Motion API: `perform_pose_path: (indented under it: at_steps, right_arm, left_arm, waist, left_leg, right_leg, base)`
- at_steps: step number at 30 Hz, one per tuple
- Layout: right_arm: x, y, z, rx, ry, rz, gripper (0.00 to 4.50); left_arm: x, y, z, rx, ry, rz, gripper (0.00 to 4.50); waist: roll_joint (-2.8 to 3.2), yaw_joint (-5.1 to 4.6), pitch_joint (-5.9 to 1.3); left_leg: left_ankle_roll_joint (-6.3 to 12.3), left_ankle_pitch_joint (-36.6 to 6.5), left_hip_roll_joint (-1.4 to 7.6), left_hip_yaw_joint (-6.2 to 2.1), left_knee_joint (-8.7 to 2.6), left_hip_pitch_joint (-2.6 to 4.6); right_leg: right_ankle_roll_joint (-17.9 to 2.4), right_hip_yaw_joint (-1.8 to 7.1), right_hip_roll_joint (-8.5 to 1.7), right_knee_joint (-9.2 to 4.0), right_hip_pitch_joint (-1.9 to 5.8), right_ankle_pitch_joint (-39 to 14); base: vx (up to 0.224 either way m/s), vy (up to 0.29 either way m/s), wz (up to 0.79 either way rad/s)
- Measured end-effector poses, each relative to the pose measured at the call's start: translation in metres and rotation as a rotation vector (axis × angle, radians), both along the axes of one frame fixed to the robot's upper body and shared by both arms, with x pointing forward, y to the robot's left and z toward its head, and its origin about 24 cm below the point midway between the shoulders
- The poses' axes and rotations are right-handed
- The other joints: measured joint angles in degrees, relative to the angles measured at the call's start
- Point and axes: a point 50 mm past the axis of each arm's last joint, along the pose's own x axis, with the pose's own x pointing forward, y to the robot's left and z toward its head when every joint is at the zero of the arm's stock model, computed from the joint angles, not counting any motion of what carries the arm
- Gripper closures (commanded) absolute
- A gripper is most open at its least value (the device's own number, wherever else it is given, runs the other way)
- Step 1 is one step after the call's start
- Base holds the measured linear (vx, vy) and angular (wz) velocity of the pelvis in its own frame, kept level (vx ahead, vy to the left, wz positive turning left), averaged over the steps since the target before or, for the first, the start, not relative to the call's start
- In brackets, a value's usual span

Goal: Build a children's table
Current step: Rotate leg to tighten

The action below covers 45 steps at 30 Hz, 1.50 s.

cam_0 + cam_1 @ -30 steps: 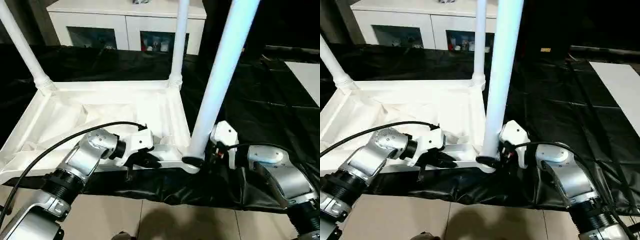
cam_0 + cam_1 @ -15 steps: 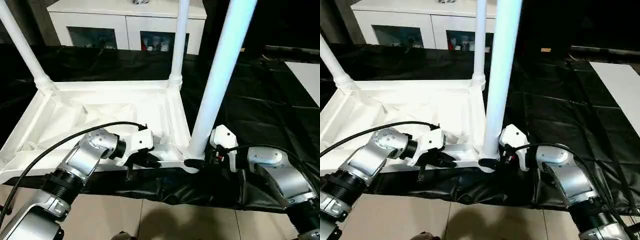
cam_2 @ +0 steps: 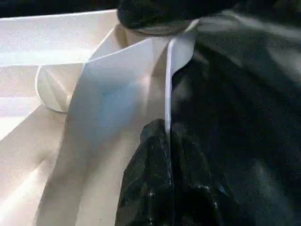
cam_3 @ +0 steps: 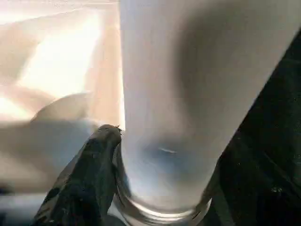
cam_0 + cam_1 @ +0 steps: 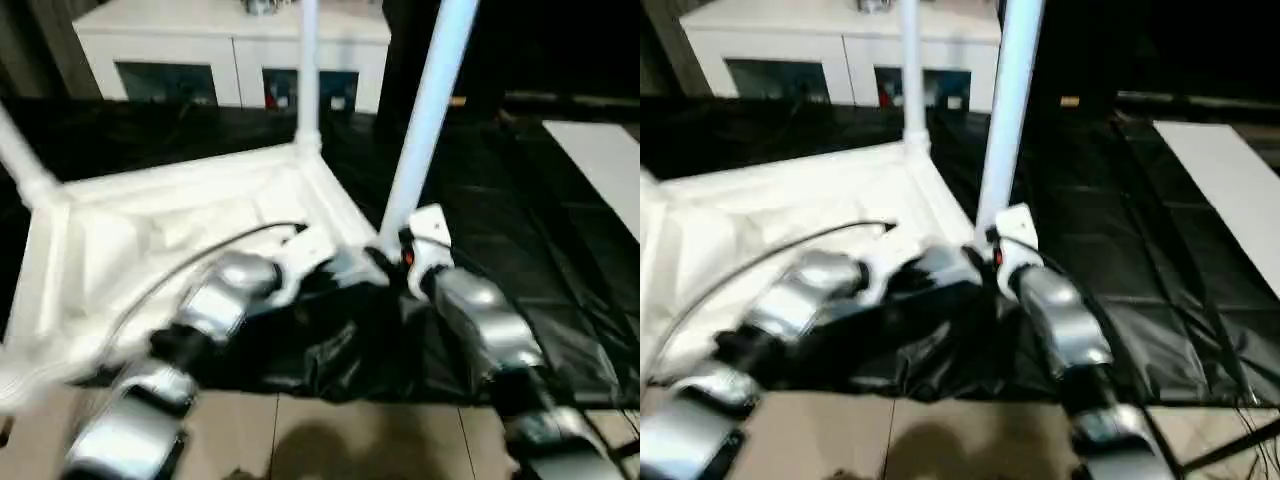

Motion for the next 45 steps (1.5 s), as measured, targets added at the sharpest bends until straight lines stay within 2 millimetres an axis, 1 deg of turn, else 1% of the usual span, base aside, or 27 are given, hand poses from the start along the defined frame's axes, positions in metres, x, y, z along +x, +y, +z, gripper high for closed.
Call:
perform_pose_path:
  at_steps: [2,4,5,7,8,9,10,12,14,15,18,21,22,24,26,29,31,34,36,45]
  right_arm:
    - [0.006,0.005,0.000,0.002,-0.001,-0.061,1.83]
    - [0.009,0.010,0.000,0.005,-0.013,-0.082,1.83]
    - [0.009,0.010,0.000,0.015,-0.019,-0.081,1.48]
    - [0.009,0.009,0.000,0.032,-0.044,-0.068,1.13]
    - [0.009,0.011,0.001,0.045,-0.051,-0.054,1.10]
    - [0.008,0.015,0.002,0.063,-0.063,-0.027,0.90]
    - [0.008,0.018,0.002,0.071,-0.068,-0.006,0.90]
    - [0.007,0.023,0.003,0.076,-0.077,0.041,0.64]
    - [0.005,0.017,0.005,0.053,-0.099,0.095,0.57]
    - [0.002,0.012,0.008,0.023,-0.116,0.159,0.45]
    - [-0.006,-0.002,0.013,-0.035,-0.137,0.316,0.45]
    - [-0.016,-0.016,0.015,-0.059,-0.137,0.443,0.45]
    - [-0.023,-0.021,0.016,-0.072,-0.140,0.513,0.45]
    - [-0.033,-0.039,0.011,-0.098,-0.106,0.582,0.45]
    - [-0.040,-0.045,0.010,-0.100,-0.087,0.650,0.45]
    - [-0.047,-0.047,0.013,-0.105,-0.077,0.741,0.45]
    - [-0.051,-0.046,0.015,-0.110,-0.068,0.803,0.45]
    - [-0.057,-0.046,0.014,-0.116,-0.051,0.868,0.45]
    - [-0.060,-0.045,0.009,-0.129,-0.024,0.900,0.45]
    - [-0.062,-0.046,0.004,-0.154,0.000,0.909,0.45]
  left_arm:
    - [0.002,-0.004,0.000,-0.003,-0.002,0.030,4.50]
    - [0.004,-0.004,0.000,-0.005,-0.004,0.044,4.50]
    - [0.004,-0.003,0.001,-0.004,-0.006,0.044,4.50]
    - [0.004,-0.003,0.002,-0.002,-0.013,0.042,4.50]
    - [0.005,-0.001,0.002,-0.001,-0.017,0.046,4.50]
    - [0.007,0.004,0.003,0.008,-0.032,0.065,4.50]
    - [0.008,0.008,0.004,0.014,-0.042,0.074,4.50]
    - [0.010,0.013,0.005,0.029,-0.068,0.092,4.50]
    - [0.011,0.018,0.007,0.040,-0.080,0.087,4.50]
    - [0.011,0.021,0.009,0.047,-0.082,0.067,4.50]
    - [0.007,0.031,0.010,0.054,-0.077,0.026,4.50]
    - [0.002,0.037,0.010,0.057,-0.070,-0.036,4.50]
    - [-0.002,0.041,0.010,0.061,-0.067,-0.082,4.50]
    - [-0.012,0.048,0.008,0.047,-0.050,-0.186,4.50]
    - [-0.020,0.054,0.007,0.049,-0.018,-0.261,4.50]
    - [-0.029,0.058,0.009,0.056,0.014,-0.355,4.50]
    - [-0.035,0.057,0.008,0.051,0.045,-0.410,4.50]
    - [-0.040,0.052,0.007,0.047,0.066,-0.457,4.50]
    - [-0.040,0.053,0.008,0.049,0.066,-0.460,4.50]
    - [-0.040,0.054,0.009,0.053,0.070,-0.469,4.50]
  waist:
    - [0.02,-0.09,-0.01]
    - [0.02,-0.11,-0.01]
    - [-0.02,-0.11,-0.03]
    - [-0.01,-0.02,-0.02]
    - [0.00,-0.05,-0.02]
    - [-0.02,-0.35,-0.01]
    - [-0.03,-0.47,-0.01]
    - [-0.02,-0.63,0.00]
    - [-0.01,-0.34,0.01]
    - [0.00,-0.10,0.01]
    - [0.00,0.22,0.02]
    - [-0.01,0.62,0.02]
    - [0.00,0.83,0.03]
    - [0.00,1.28,0.03]
    - [0.02,1.47,0.04]
    - [0.02,1.80,0.04]
    - [0.01,1.95,0.05]
    - [-0.06,2.23,0.09]
    - [-0.08,2.20,0.10]
    - [-0.09,2.09,0.10]
  left_leg:
    - [0.00,0.0,0.00,-0.01,-0.02,0.02]
    - [0.00,0.0,0.01,-0.03,-0.04,0.00]
    - [0.00,0.0,0.01,-0.03,-0.04,-0.02]
    - [0.01,0.0,0.01,-0.03,-0.04,-0.07]
    - [0.01,0.0,0.01,-0.02,-0.04,-0.09]
    - [0.01,0.0,0.05,-0.02,-0.04,-0.11]
    - [0.01,0.0,0.06,-0.03,-0.05,-0.17]
    - [0.01,0.0,0.10,-0.11,-0.05,-0.19]
    - [0.02,0.0,0.11,-0.11,-0.05,-0.29]
    - [0.14,0.1,0.12,-0.10,-0.04,-0.32]
    - [0.50,0.1,0.12,-0.03,-0.05,-0.35]
    - [0.52,0.1,0.14,-0.01,-0.05,-0.36]
    - [0.51,0.1,0.15,0.00,-0.09,-0.34]
    - [0.26,-0.1,0.16,0.02,-0.09,-0.27]
    - [0.22,-0.1,0.20,0.09,-0.08,-0.21]
    - [0.19,-0.1,0.22,0.18,-0.07,-0.15]
    - [0.19,-0.1,0.21,0.34,-0.06,-0.10]
    - [0.21,-0.1,0.22,0.72,-0.07,-0.08]
    - [0.25,0.0,0.21,0.87,-0.06,-0.06]
    - [0.28,0.0,0.22,0.90,-0.06,-0.10]
  right_leg:
    - [0.0,-0.01,0.00,0.00,0.02,0.0]
    - [0.0,-0.04,0.00,0.01,0.01,0.0]
    - [0.0,-0.04,0.00,0.01,0.01,0.1]
    - [-0.3,-0.03,0.00,0.04,-0.01,0.2]
    - [-0.3,-0.03,0.00,0.04,-0.03,0.3]
    - [-0.3,-0.03,0.04,0.05,-0.08,0.3]
    - [-0.3,-0.06,0.05,0.06,-0.16,0.3]
    - [-0.2,-0.09,0.11,0.06,-0.25,0.2]
    - [-0.1,-0.12,0.11,0.04,-0.35,0.1]
    - [-0.1,-0.12,0.11,0.03,-0.36,0.1]
    - [-0.1,-0.12,0.10,-0.05,-0.36,0.0]
    - [-0.1,-0.13,0.09,-0.06,-0.36,-0.1]
    - [-0.1,-0.14,0.09,-0.11,-0.35,-0.1]
    - [-0.1,-0.13,0.09,-0.09,-0.31,-0.1]
    - [-0.1,-0.12,0.07,-0.01,-0.29,-0.1]
    - [-0.1,-0.10,0.01,0.07,-0.18,-0.1]
    - [-0.1,0.06,0.00,0.09,-0.10,-0.1]
    - [-0.1,0.52,0.03,0.16,-0.11,0.0]
    - [-0.1,0.67,0.03,0.17,-0.11,0.0]
    - [0.0,0.70,0.05,0.16,-0.15,-0.1]
  base:
    - [0.000,0.000,0.00]
    - [0.000,0.000,0.00]
    - [0.000,0.000,0.00]
    - [0.000,0.000,0.00]
    - [0.000,0.000,0.00]
    - [0.000,0.000,0.00]
    - [0.000,0.000,0.00]
    - [0.000,0.000,0.00]
    - [0.000,0.000,0.00]
    - [0.000,0.000,0.00]
    - [0.000,0.000,0.00]
    - [0.000,0.000,0.00]
    - [0.000,0.000,0.00]
    - [0.000,0.000,0.00]
    - [0.000,0.000,0.00]
    - [0.000,0.000,0.00]
    - [0.000,0.000,0.00]
    - [0.000,0.000,0.00]
    - [0.000,0.000,0.00]
    - [0.000,0.000,0.00]
